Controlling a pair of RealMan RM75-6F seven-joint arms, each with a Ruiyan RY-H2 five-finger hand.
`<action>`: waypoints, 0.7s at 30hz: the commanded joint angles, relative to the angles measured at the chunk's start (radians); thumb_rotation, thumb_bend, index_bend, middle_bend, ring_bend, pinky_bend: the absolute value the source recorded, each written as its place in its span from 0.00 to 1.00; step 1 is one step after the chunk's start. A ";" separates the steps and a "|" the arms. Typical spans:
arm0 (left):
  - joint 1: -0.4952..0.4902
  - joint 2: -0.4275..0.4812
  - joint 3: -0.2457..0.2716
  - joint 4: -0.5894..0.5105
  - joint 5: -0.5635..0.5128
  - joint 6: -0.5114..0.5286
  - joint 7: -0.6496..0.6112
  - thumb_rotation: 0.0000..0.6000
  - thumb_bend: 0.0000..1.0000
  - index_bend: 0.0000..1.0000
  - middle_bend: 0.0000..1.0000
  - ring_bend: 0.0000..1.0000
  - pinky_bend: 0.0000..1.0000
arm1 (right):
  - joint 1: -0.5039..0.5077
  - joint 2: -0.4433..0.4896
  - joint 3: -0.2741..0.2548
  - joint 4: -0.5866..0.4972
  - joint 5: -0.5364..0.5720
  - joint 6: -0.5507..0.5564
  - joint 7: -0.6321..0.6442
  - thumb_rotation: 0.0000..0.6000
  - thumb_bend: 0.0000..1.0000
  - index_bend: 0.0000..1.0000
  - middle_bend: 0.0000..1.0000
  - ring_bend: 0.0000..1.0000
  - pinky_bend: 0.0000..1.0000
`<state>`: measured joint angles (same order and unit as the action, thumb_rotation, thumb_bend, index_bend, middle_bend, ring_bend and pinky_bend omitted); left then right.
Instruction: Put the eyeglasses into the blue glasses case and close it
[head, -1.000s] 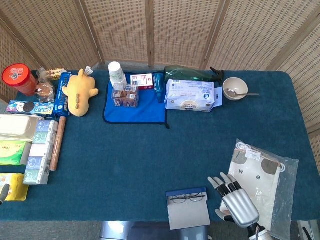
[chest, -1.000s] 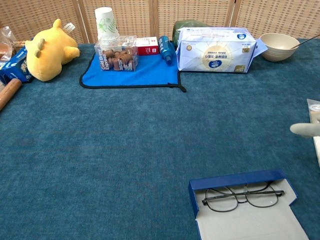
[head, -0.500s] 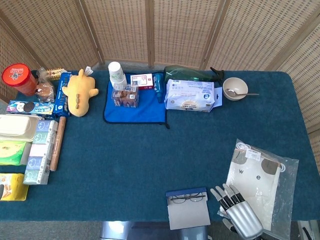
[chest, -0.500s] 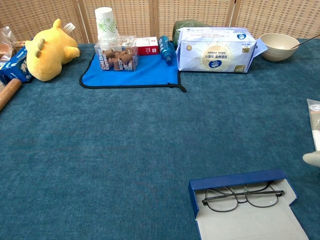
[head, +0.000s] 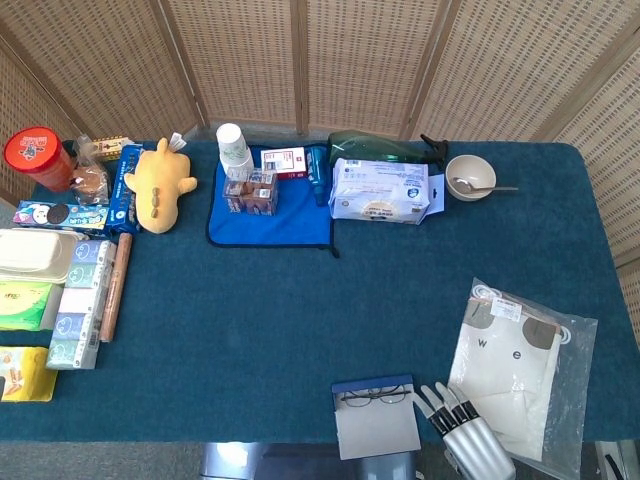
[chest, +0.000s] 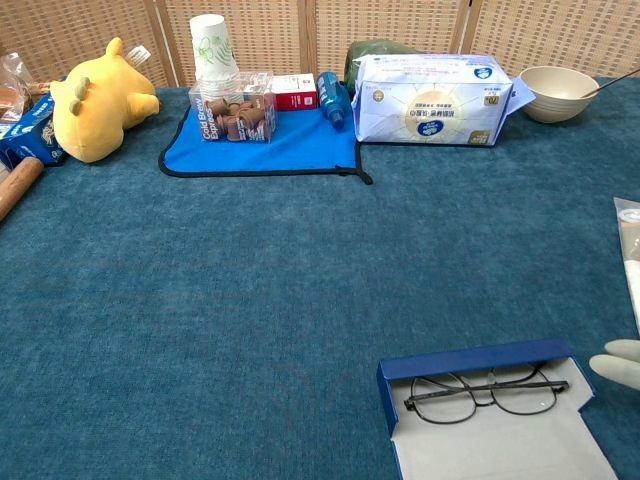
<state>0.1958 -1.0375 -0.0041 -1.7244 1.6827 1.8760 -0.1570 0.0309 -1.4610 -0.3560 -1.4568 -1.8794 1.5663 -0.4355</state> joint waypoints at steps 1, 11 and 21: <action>0.004 0.001 0.002 0.007 0.002 0.005 -0.007 1.00 0.29 0.12 0.09 0.00 0.00 | -0.028 -0.037 0.012 0.062 -0.041 0.045 0.034 0.99 0.18 0.00 0.07 0.00 0.12; 0.012 0.002 0.007 0.022 0.025 0.027 -0.022 1.00 0.29 0.12 0.09 0.00 0.00 | -0.068 -0.090 0.028 0.170 -0.070 0.068 0.097 1.00 0.14 0.00 0.06 0.00 0.10; 0.024 0.002 0.014 0.041 0.047 0.055 -0.038 1.00 0.29 0.12 0.10 0.00 0.00 | -0.113 -0.183 0.049 0.349 -0.098 0.135 0.195 1.00 0.14 0.00 0.06 0.00 0.06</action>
<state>0.2185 -1.0351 0.0087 -1.6847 1.7285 1.9298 -0.1940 -0.0723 -1.6232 -0.3152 -1.1377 -1.9682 1.6839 -0.2610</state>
